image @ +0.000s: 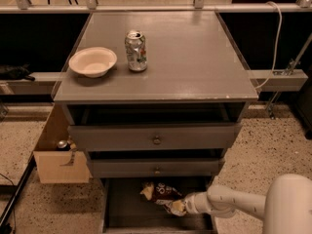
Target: Place brown chip bag into bottom drawer
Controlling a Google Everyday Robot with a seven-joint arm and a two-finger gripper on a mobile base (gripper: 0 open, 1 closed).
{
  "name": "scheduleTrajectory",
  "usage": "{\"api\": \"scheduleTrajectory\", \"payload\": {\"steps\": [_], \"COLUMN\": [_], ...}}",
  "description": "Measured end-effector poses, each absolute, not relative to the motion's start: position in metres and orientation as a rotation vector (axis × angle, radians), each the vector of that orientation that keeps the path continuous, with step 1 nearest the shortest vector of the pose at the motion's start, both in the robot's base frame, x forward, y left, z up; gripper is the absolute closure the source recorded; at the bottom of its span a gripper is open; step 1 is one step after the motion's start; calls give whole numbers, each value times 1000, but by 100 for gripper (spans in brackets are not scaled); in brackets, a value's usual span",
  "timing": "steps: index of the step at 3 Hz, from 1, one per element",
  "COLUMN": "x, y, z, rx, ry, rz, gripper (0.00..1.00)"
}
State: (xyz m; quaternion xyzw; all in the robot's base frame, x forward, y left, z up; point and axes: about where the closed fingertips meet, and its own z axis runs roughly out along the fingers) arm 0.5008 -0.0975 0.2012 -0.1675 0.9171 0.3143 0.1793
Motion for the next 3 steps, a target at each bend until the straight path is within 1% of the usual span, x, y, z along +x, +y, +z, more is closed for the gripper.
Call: {"api": "scheduleTrajectory", "payload": {"steps": [1, 2, 3], "x": [501, 501, 501], "y": [-97, -97, -97], "z": [201, 201, 201], "rx": [-474, -474, -474], "ry": [2592, 2593, 2593], "rz": [889, 889, 889], "gripper": [27, 0, 0]}}
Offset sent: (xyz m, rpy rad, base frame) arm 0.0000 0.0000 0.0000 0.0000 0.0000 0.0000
